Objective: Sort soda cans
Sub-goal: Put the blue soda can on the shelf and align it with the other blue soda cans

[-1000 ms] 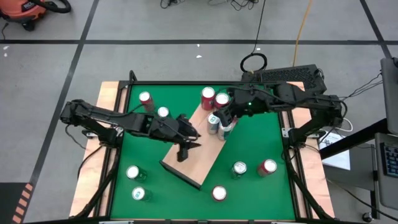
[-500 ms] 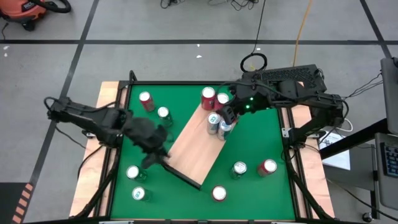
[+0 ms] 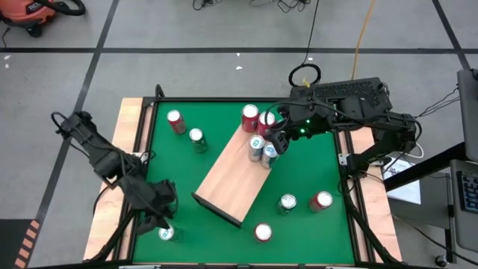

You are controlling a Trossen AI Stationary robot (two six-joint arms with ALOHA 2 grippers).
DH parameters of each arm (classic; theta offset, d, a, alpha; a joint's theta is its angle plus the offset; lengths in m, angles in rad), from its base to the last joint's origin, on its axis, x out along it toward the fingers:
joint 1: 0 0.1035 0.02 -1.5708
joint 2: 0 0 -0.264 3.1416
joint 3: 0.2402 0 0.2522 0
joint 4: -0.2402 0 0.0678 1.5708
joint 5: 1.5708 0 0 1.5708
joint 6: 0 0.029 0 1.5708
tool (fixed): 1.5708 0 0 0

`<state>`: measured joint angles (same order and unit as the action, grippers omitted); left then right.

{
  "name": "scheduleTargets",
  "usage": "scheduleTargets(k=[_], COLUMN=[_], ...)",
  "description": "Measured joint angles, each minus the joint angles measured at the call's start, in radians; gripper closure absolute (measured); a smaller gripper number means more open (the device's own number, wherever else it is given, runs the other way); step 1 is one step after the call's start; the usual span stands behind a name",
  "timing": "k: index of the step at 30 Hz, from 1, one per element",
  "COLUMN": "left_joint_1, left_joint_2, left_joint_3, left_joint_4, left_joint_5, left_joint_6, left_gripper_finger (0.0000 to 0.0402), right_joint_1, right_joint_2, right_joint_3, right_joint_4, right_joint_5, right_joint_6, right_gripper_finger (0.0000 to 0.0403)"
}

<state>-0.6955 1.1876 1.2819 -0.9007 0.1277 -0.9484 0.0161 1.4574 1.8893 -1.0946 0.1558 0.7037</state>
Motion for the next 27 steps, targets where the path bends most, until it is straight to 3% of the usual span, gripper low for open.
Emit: scheduleTargets(k=[4,13,27], left_joint_1=[-0.040,-0.162,-0.184], left_joint_2=[0.028,0.160,0.276], left_joint_3=[0.000,0.000,0.000], left_joint_4=[-0.083,-0.139,-0.158], left_joint_5=[-0.016,-0.056,-0.109], left_joint_6=[-0.080,-0.063,-0.030], left_gripper_finger=[0.0198,0.0075,0.0054], right_joint_1=[0.027,0.079,0.111], right_joint_2=[0.000,0.000,0.000], right_joint_3=[0.000,0.000,0.000], right_joint_4=[-0.002,-0.024,-0.051], right_joint_5=[0.000,0.000,0.000], right_joint_6=[-0.009,-0.009,-0.009], right_gripper_finger=[0.0170,0.0170,0.0170])
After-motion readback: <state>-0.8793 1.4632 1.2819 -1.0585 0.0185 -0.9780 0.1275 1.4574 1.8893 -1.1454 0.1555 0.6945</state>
